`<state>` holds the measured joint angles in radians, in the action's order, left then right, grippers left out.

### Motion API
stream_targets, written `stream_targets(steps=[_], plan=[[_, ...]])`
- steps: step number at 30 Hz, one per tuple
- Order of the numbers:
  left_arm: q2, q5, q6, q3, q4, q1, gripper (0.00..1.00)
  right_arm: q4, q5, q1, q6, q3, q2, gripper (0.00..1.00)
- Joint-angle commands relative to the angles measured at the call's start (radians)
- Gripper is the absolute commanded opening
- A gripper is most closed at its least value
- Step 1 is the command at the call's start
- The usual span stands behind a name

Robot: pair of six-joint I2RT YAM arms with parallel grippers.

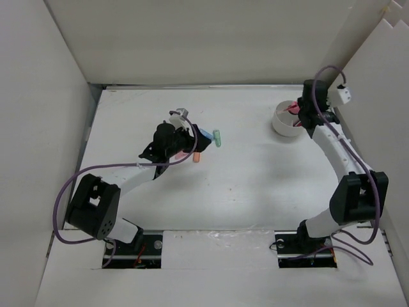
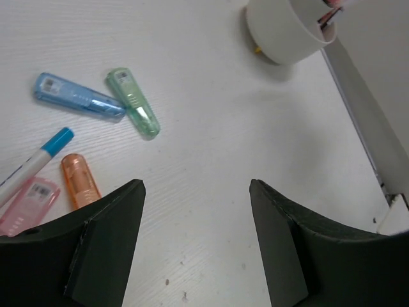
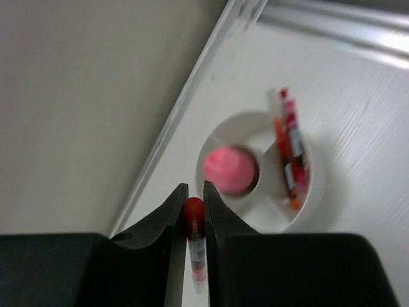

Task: Sort the stationery into containers
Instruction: Place the pen in the storage box.

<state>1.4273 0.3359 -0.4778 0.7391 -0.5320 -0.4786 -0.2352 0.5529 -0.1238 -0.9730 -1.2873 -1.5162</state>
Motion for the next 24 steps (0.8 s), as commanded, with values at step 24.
stream_targets(steps=[24], plan=[[0.03,-0.343,0.061,0.103,0.264,-0.003,0.64,-0.131,0.447,0.086,0.0,-0.221,-0.283,0.17]])
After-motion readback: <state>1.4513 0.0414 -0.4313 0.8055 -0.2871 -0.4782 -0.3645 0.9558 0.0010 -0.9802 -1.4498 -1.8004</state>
